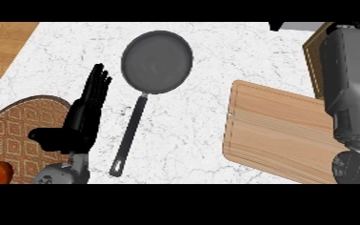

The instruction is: Pick the squash from the cutting board and place it in the basket

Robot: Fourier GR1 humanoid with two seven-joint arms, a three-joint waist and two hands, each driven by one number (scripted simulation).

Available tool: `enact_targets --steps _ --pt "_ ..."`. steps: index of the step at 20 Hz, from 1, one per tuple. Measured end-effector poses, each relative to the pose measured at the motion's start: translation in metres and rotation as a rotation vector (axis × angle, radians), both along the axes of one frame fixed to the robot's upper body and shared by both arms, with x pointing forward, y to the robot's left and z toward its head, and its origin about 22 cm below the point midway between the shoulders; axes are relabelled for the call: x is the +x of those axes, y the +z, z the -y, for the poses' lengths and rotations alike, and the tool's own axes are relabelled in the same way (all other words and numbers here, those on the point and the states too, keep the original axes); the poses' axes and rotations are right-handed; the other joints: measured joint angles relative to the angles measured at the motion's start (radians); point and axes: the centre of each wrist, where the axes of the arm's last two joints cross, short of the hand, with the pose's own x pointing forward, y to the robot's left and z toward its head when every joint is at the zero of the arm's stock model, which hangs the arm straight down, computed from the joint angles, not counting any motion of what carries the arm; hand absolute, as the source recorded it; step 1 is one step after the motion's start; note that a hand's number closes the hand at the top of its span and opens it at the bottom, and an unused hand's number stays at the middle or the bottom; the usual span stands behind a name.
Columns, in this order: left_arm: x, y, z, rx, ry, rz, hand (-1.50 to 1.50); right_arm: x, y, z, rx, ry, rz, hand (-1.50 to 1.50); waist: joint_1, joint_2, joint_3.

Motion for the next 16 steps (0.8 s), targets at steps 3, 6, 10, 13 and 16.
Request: enact_targets --steps 3,6,10,13,16 --pt "-0.002 -0.002 0.0 0.0 0.003 0.003 0.0 0.0 -0.007 0.0 0.014 -0.006 -0.015 1.5 -0.004 -0.003 -0.002" --pt "-0.004 -0.003 -0.002 0.0 0.003 0.002 0.0 -0.001 -0.014 -0.002 0.019 -0.004 -0.012 1.5 -0.008 -0.007 -0.007" --pt "-0.004 -0.001 -0.007 0.0 0.015 -0.001 0.0 -0.004 -0.022 0.001 0.031 -0.005 0.019 1.5 -0.013 -0.012 -0.011" --pt "-0.004 0.0 -0.007 -0.002 0.019 0.003 0.0 -0.006 -0.031 0.003 0.033 -0.008 0.038 1.5 -0.018 -0.017 -0.014" --pt "-0.005 0.0 -0.009 0.0 0.03 0.0 0.0 -0.008 -0.036 0.002 0.045 -0.014 0.058 1.5 -0.024 -0.02 -0.015"
